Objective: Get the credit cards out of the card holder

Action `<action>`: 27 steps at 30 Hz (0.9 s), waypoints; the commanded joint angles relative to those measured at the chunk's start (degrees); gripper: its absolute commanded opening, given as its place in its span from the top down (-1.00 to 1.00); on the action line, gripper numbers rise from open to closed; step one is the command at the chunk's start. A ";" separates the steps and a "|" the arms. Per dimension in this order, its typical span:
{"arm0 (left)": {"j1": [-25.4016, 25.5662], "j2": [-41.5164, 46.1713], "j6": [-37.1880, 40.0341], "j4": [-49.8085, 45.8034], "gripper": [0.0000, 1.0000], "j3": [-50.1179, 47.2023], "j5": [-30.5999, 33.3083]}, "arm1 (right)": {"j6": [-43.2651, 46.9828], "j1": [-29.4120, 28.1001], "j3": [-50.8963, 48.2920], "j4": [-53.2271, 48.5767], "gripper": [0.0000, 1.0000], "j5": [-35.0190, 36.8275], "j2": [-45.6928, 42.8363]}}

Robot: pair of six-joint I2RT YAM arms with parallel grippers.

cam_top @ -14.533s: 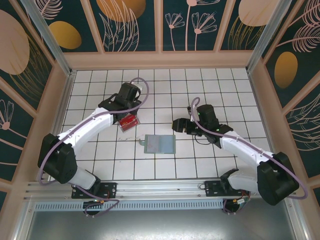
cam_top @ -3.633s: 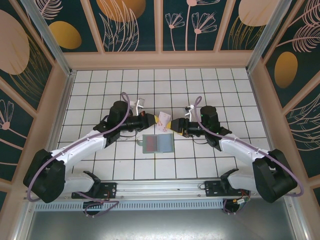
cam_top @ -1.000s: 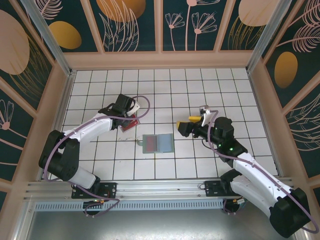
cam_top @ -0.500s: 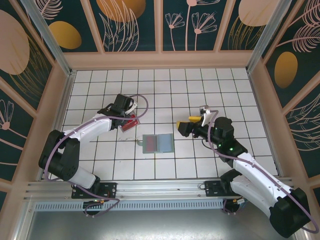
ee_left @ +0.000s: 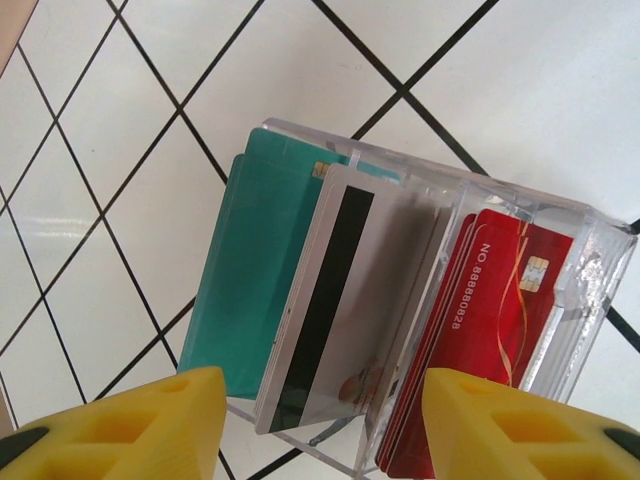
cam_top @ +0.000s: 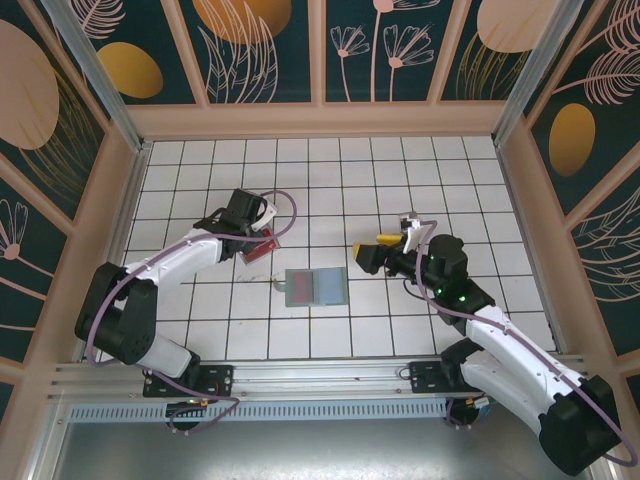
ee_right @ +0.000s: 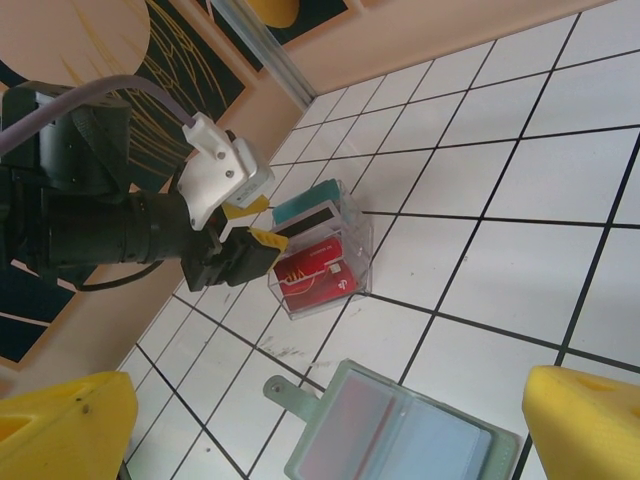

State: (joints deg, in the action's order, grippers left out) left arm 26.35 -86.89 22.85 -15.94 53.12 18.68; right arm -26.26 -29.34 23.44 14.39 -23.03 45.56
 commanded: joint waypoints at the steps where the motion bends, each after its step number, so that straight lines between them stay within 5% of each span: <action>1: -0.25 -2.53 -1.08 1.68 -0.06 -0.25 2.96 | -0.72 -0.01 -0.41 1.67 -0.97 -1.14 -0.32; 16: -3.85 -2.98 -5.04 3.34 0.20 4.02 9.54 | -1.68 -0.01 -0.50 2.03 -0.98 -1.22 0.01; 27: -3.85 4.89 -15.23 -1.90 -0.09 7.92 1.72 | -2.11 -1.68 2.67 -2.05 -0.93 0.80 8.10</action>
State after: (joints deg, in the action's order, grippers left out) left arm 22.59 -85.19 14.13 -15.27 57.95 23.46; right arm -27.75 -30.00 23.88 13.82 -23.40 51.03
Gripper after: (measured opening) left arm 0.538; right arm 0.971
